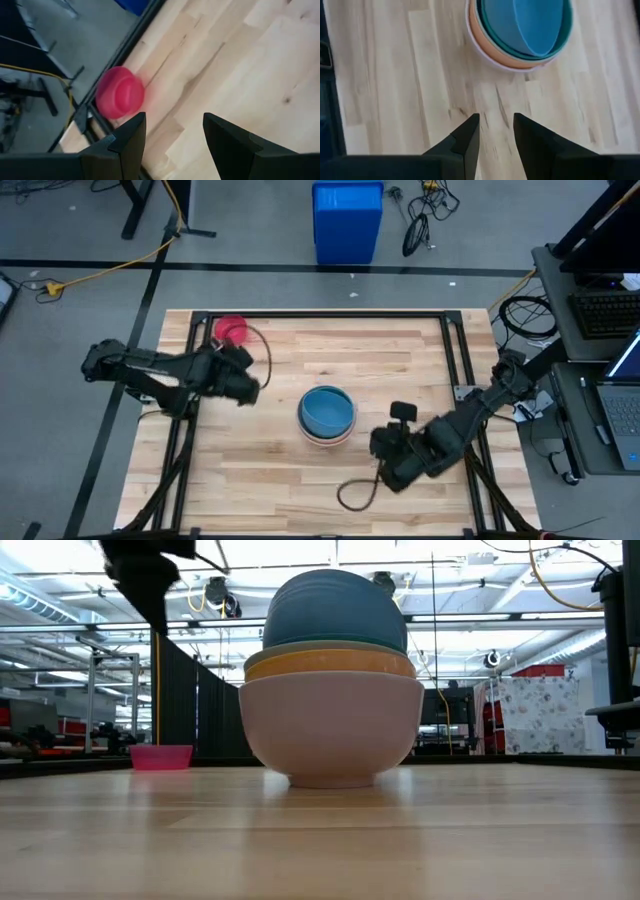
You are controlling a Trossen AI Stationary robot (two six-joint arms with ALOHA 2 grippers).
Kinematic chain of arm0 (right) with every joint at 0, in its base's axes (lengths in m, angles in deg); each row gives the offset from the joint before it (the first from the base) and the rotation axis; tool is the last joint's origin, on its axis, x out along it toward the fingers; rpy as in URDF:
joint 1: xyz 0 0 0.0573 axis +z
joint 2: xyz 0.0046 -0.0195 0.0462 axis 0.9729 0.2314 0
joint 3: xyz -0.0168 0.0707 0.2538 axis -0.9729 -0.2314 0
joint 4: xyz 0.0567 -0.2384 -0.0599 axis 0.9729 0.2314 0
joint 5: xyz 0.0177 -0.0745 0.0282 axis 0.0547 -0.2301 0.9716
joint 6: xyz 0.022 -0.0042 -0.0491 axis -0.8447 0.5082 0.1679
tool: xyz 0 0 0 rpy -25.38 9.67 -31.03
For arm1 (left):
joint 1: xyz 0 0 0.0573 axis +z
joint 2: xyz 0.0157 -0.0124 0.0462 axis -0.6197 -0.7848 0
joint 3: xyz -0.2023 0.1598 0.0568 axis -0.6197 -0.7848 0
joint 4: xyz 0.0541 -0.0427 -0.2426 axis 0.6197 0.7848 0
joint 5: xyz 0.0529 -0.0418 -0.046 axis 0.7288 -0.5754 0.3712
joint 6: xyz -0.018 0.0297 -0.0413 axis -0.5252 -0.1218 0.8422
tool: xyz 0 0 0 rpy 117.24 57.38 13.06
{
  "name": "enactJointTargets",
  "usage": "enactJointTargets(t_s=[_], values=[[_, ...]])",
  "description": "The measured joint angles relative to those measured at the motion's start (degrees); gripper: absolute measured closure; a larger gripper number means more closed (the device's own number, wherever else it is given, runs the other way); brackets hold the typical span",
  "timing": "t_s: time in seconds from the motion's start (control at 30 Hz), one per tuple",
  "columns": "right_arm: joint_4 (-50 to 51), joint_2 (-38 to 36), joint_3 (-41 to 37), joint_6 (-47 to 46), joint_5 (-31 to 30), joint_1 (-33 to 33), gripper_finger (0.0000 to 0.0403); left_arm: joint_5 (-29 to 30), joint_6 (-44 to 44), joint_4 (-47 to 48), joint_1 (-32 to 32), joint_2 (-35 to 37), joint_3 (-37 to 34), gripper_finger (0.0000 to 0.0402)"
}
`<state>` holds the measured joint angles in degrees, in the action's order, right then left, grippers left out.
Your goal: Nest bowls inside each other
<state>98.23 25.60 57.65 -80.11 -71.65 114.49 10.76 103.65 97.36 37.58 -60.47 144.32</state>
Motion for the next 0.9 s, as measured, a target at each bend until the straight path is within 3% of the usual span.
enactJointTargets(t_s=[0.13, 0.27, 0.63, 0.9], values=[[-0.19, 0.00, -2.47, -2.71, -3.07, 1.94, 0.0298, -3.95, -10.47, -6.10, 8.29, -0.01, 0.02, 0.0215], [-0.28, 0.02, -5.43, -4.46, -3.45, 2.80, 0.0298, -5.20, -17.52, -6.32, 15.59, -0.01, 0.04, 0.0215], [-1.75, 0.02, -10.15, -5.37, -3.53, 2.18, 0.0298, -25.20, -27.86, -10.72, 35.56, -1.79, -1.61, 0.0215], [-1.90, 0.02, -11.01, -6.68, -3.38, 2.50, 0.0298, -29.96, -31.04, -11.83, 47.49, -10.31, -2.69, 0.0215]])
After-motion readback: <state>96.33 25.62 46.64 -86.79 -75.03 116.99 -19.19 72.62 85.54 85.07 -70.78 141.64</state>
